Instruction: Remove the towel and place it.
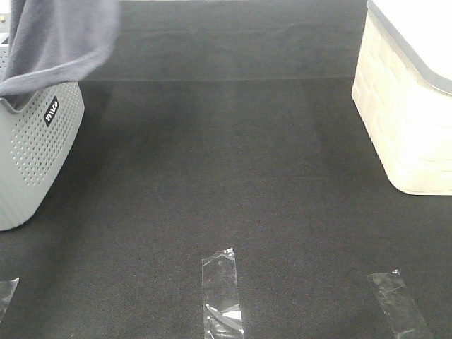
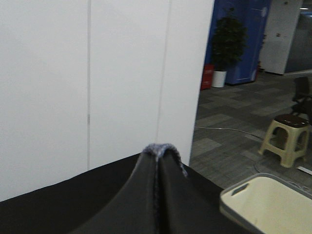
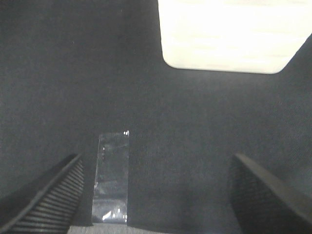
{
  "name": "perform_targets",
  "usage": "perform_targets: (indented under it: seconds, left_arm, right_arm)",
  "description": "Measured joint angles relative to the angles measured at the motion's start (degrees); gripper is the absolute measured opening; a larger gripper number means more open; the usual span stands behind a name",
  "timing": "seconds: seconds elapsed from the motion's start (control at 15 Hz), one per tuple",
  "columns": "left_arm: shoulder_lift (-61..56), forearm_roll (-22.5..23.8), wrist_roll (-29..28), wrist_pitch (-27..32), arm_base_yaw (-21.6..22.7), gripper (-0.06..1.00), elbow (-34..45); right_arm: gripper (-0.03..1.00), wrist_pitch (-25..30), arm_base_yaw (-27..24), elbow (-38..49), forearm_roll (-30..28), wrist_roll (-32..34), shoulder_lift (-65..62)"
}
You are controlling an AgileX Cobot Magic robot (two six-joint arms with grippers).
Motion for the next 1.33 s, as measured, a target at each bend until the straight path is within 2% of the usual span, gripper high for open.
perform_targets:
  seconds: [0.2,0.27,0.33,0.53,0.67,0.8,0.87,1.0,1.07,1.2,1.33]
  left_arm:
    - [2.01,0.29,0.46,4.53,-8.19,0.00,0.00]
    - [2.69,1.32,0.46,7.10,-9.74,0.00,0.00]
    - [2.69,1.32,0.46,7.10,-9.74,0.00,0.00]
    - [4.53,5.73,0.46,17.02,-13.06,0.00,0.00]
    - [5.21,7.39,0.46,22.46,-13.98,0.00,0.00]
    - [5.39,7.73,0.46,26.53,-13.98,0.00,0.00]
    - [5.39,7.73,0.46,27.96,-13.98,0.00,0.00]
    - [5.39,7.16,0.46,30.71,-13.98,0.00,0.00]
    - [5.39,6.53,0.46,31.91,-13.98,0.00,0.00]
    - [5.39,5.90,0.46,32.89,-13.98,0.00,0.00]
    - [5.39,5.50,0.46,33.00,-13.98,0.00,0.00]
  right_arm:
    - [0.76,0.00,0.00,0.00,0.00,0.00,3.27]
    - [0.76,0.00,0.00,0.00,0.00,-0.11,4.07]
    - [0.76,0.00,0.00,0.00,0.00,-0.11,4.07]
    - [0.76,-0.86,0.00,-0.40,0.23,-0.23,6.30]
    - [0.76,-4.93,0.00,-1.09,2.64,-1.78,8.08]
    - [0.76,-14.32,0.00,-1.26,9.91,-7.10,11.12]
    - [0.76,-18.33,0.00,-1.26,15.36,-11.80,13.52]
    - [0.76,-24.69,0.00,-1.26,26.81,-26.53,20.86]
    - [0.76,-27.96,0.00,-1.26,36.50,-39.71,26.93]
    - [0.76,-28.53,0.00,-1.26,53.17,-59.13,35.81]
    - [0.76,-24.06,0.00,-1.26,69.73,-77.35,43.77]
